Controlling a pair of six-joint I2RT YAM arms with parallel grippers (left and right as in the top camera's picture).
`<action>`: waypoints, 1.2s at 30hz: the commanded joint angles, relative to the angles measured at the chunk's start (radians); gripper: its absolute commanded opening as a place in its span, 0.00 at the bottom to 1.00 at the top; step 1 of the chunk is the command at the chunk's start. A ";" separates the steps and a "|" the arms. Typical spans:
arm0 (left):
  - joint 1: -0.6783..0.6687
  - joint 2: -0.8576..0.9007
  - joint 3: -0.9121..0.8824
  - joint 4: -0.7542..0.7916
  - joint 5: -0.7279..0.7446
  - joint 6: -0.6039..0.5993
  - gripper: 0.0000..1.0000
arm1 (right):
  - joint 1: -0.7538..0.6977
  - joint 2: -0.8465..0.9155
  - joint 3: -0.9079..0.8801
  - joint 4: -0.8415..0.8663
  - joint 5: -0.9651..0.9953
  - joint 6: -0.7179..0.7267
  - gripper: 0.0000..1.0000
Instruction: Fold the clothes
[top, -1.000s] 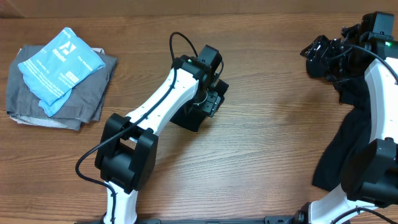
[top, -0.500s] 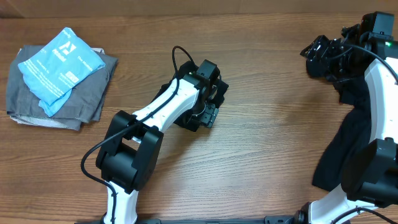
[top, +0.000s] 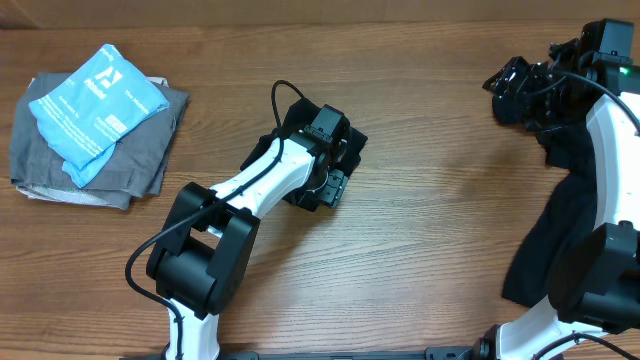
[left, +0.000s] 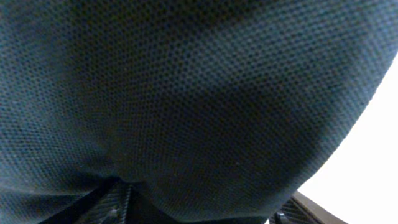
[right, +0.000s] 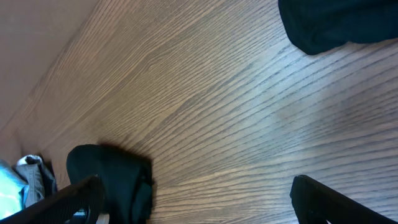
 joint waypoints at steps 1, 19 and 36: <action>-0.003 0.056 -0.050 0.008 0.018 0.008 0.70 | 0.001 0.002 -0.002 0.002 0.000 -0.006 1.00; -0.069 0.056 -0.075 0.000 -0.120 -0.089 0.66 | 0.001 0.002 -0.002 0.002 0.000 -0.006 1.00; -0.075 0.056 -0.141 0.042 -0.110 -0.116 0.40 | 0.001 0.002 -0.002 0.002 0.000 -0.006 1.00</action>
